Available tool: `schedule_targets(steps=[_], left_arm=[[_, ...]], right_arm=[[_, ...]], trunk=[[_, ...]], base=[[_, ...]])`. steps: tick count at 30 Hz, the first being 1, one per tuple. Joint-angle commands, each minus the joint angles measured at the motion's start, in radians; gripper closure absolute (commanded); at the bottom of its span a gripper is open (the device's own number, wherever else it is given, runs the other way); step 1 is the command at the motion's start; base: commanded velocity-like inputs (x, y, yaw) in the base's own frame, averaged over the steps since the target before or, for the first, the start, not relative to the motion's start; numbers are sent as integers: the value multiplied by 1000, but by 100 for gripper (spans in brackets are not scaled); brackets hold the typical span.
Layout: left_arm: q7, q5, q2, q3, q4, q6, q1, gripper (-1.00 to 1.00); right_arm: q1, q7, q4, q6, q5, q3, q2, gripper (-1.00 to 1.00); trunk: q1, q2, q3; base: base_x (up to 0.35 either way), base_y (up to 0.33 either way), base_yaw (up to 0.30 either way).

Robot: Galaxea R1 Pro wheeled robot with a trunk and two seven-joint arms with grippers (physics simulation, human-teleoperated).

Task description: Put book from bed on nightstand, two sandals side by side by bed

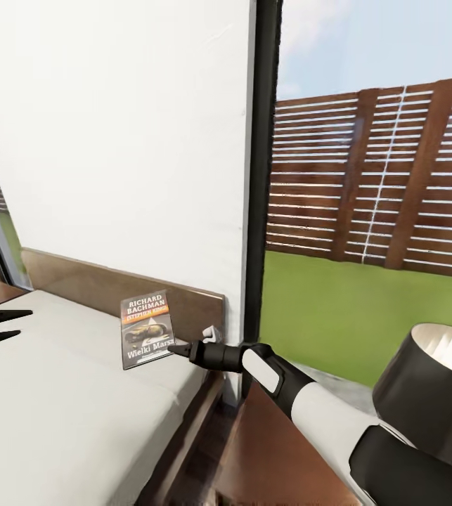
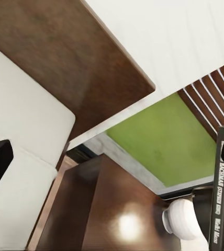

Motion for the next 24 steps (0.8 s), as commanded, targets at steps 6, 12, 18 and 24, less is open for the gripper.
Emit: schedule_targets(steps=[6, 12, 18, 24], left_arm=[[-4, -10, -3, 9, 0, 10, -1, -100], [-3, -10, -4, 9, 0, 10, -1, -100], [-3, -10, -4, 9, 0, 10, -1, -100], [-2, -10, -5, 9, 0, 10, -1, -100]], right_arm=[[-2, 3, 1, 6, -13, 2, 0, 100], [-2, 3, 1, 6, -13, 3, 0, 100], [-2, 3, 1, 6, -13, 3, 0, 100], [-2, 3, 1, 6, -13, 3, 0, 100]], trunk=[[0, -1, -1], [0, -1, -1], [0, -1, -1], [0, -1, -1]], base=[[-181, -23, 178], [-81, -46, 186], [-16, -11, 186], [-3, -2, 185]])
